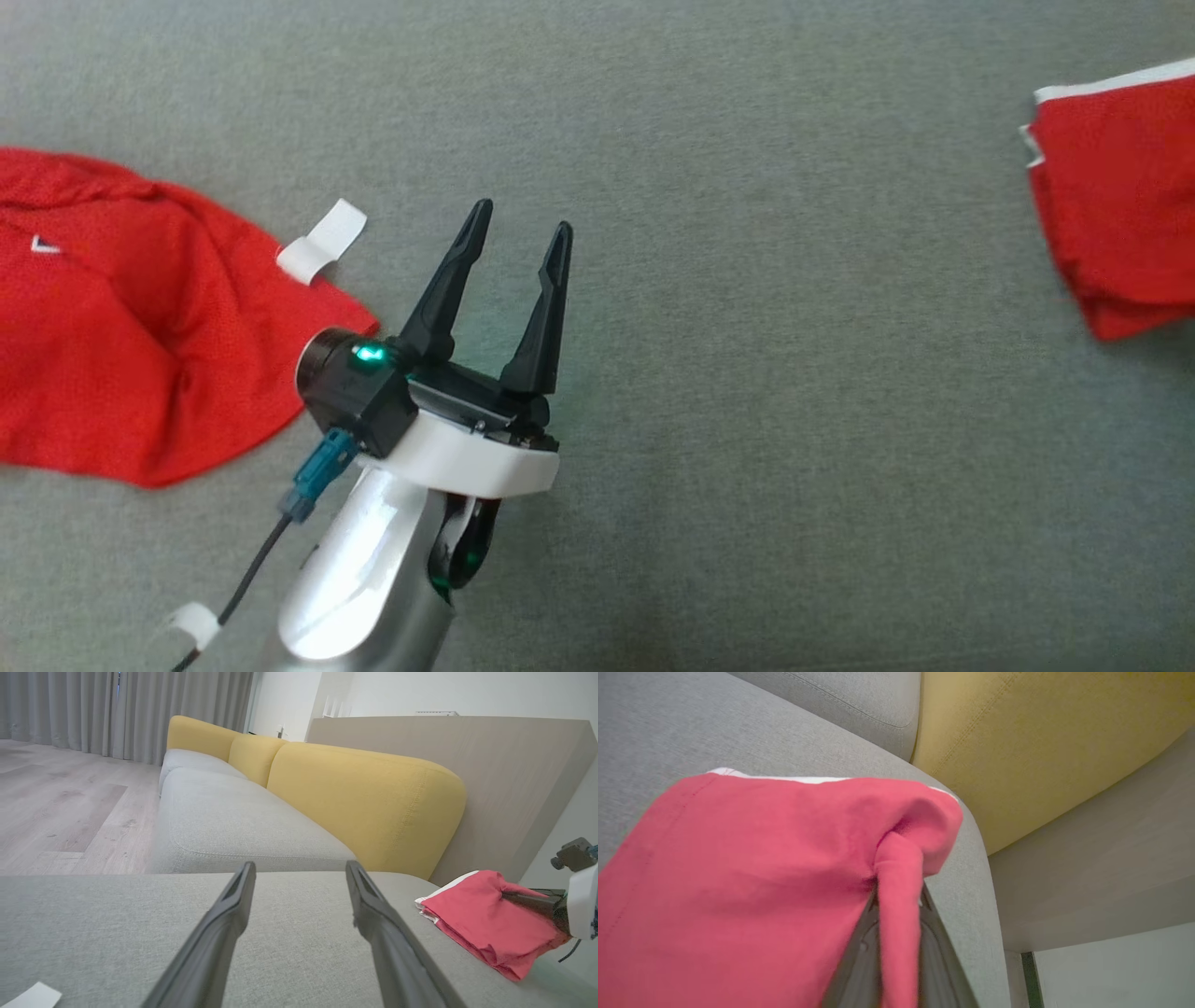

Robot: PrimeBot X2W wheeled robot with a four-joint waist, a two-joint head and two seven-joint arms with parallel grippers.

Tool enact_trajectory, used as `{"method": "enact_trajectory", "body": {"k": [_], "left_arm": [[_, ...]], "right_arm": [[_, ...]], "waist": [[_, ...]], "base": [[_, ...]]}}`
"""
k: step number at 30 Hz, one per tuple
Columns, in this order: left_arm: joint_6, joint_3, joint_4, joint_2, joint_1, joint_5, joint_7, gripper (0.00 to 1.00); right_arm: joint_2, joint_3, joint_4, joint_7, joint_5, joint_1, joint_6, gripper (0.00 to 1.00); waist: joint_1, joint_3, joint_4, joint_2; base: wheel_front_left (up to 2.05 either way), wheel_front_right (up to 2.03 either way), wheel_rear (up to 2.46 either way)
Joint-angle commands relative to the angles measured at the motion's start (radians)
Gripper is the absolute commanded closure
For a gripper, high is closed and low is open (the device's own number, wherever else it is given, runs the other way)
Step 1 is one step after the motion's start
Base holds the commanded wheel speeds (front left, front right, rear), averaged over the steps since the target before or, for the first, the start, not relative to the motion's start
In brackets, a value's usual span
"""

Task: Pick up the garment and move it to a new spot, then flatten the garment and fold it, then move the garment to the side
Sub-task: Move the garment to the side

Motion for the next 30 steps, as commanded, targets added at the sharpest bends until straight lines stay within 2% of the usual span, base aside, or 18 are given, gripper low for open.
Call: {"method": "enact_trajectory", "body": {"k": [1, 5, 6, 7, 13, 19, 24, 30], "left_arm": [[-0.004, 0.036, -0.029, 0.004, -0.034, 0.008, -0.005, 0.0], [-0.007, 0.044, -0.023, 0.004, -0.036, 0.011, -0.005, 0.0], [-0.008, 0.045, -0.021, 0.004, -0.036, 0.011, -0.005, 0.0], [-0.009, 0.047, -0.018, 0.004, -0.035, 0.011, -0.005, 0.0], [-0.009, 0.076, -0.008, 0.004, -0.013, 0.01, -0.005, 0.0], [-0.006, 0.134, -0.021, 0.004, 0.03, 0.013, -0.005, 0.0], [-0.002, 0.191, -0.042, 0.004, 0.079, 0.015, -0.005, 0.0], [-0.003, 0.248, -0.057, 0.004, 0.154, 0.016, -0.005, 0.0]], "right_arm": [[-0.046, 0.006, -0.001, 0.0, 0.01, -0.01, 0.003, 1.0], [-0.049, -0.009, 0.042, -0.01, 0.016, -0.036, 0.003, 1.0], [-0.049, -0.013, 0.052, -0.017, 0.012, -0.041, 0.003, 0.19], [-0.046, -0.018, 0.064, -0.022, 0.01, -0.045, 0.003, 0.0], [-0.006, -0.051, 0.115, -0.063, -0.005, -0.066, 0.003, 0.0], [0.061, -0.084, 0.11, -0.111, -0.018, -0.086, 0.003, 0.0], [0.145, -0.125, 0.044, -0.132, -0.004, -0.085, 0.003, 0.0], [0.271, -0.192, -0.113, -0.139, 0.035, -0.029, 0.003, 0.0]], "waist": [[-0.0001, 0.012, 0.011, 0.0], [-0.0001, 0.02, 0.022, 0.0], [-0.0001, 0.019, 0.024, 0.0], [-0.0001, 0.016, 0.025, 0.0], [-0.0001, -0.032, 0.017, 0.0], [-0.0001, -0.117, -0.004, 0.0], [-0.0001, -0.197, -0.013, 0.0], [-0.0001, -0.281, -0.02, 0.0]], "base": [[0.0, 0.0, 0.0], [0.0, 0.0, 0.0], [0.0, 0.0, 0.0], [0.0, 0.0, 0.0], [0.0, 0.0, 0.0], [0.0, 0.0, 0.0], [0.0, 0.0, 0.0], [0.0, 0.0, 0.0]]}}
